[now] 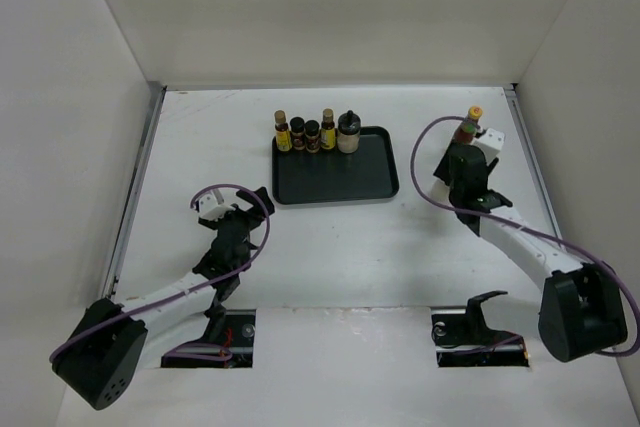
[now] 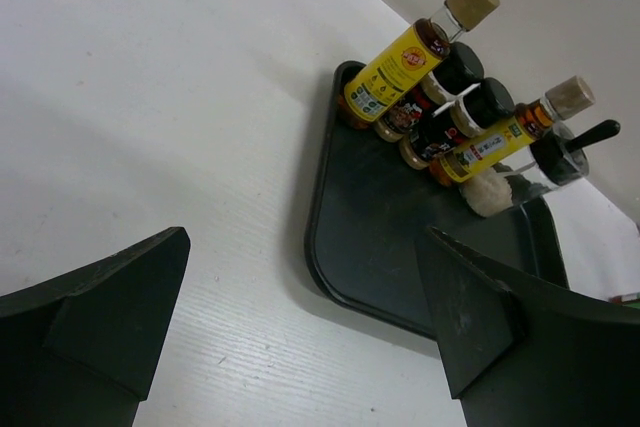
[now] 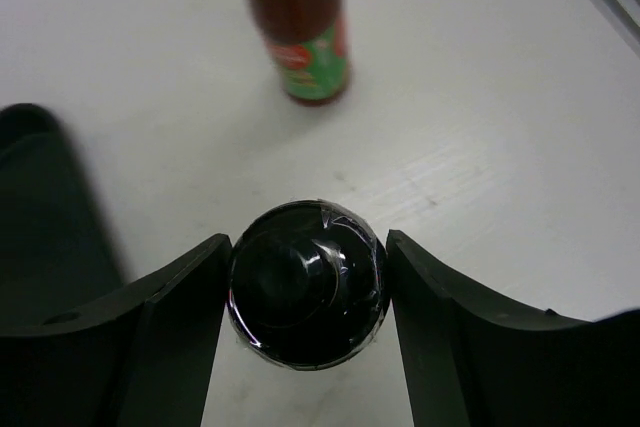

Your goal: Organize the condiment bottles

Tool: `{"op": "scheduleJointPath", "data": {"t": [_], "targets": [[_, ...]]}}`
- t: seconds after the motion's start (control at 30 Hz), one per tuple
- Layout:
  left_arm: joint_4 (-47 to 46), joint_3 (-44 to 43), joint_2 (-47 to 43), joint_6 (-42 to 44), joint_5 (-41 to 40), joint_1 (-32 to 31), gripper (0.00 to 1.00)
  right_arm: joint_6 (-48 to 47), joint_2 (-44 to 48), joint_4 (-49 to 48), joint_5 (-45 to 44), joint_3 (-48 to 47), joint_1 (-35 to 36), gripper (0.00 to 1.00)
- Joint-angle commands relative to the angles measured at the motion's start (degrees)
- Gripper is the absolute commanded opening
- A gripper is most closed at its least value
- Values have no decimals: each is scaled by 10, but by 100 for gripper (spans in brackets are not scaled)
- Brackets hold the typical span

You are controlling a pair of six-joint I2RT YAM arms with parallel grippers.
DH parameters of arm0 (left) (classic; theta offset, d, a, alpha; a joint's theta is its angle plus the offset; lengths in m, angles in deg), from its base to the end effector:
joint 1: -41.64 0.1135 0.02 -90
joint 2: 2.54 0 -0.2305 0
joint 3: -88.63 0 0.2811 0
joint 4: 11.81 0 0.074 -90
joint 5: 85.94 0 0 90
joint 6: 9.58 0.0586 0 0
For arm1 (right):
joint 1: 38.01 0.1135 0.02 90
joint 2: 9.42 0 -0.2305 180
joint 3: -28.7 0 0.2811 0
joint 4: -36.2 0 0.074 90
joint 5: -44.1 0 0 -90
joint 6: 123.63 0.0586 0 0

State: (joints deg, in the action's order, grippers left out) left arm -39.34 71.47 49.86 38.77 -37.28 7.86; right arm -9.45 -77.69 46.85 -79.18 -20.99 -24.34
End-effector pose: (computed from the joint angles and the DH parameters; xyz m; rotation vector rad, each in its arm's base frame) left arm 0.2093 -0.0934 0.1181 -0.6363 1.5609 -0.3779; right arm 0.3073 0.0416 0.1780 0.5231 1.9261 -0.1819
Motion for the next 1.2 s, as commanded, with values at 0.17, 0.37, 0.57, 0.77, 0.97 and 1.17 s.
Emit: {"op": "scheduleJointPath", "data": {"t": [0.17,0.37,0.57,0.77,0.97,1.17], "targets": [[-32,-5,11,-6,8,4,100,-7,-131,-147,59,-186,92,53],[-31,-3,7,-5,8,7,100,-20,-284,-165,95,-326,111,54],[-31,-1,1,-5,8,10,100,-27,-369,-160,106,-403,111,54],[-32,-3,9,-6,12,10,100,-47,-416,-166,91,-430,114,57],[-32,-3,9,-6,13,11,100,-60,-436,-185,72,-426,119,66],[-32,-2,2,-6,13,11,100,-56,-385,-175,71,-414,126,85]]}}
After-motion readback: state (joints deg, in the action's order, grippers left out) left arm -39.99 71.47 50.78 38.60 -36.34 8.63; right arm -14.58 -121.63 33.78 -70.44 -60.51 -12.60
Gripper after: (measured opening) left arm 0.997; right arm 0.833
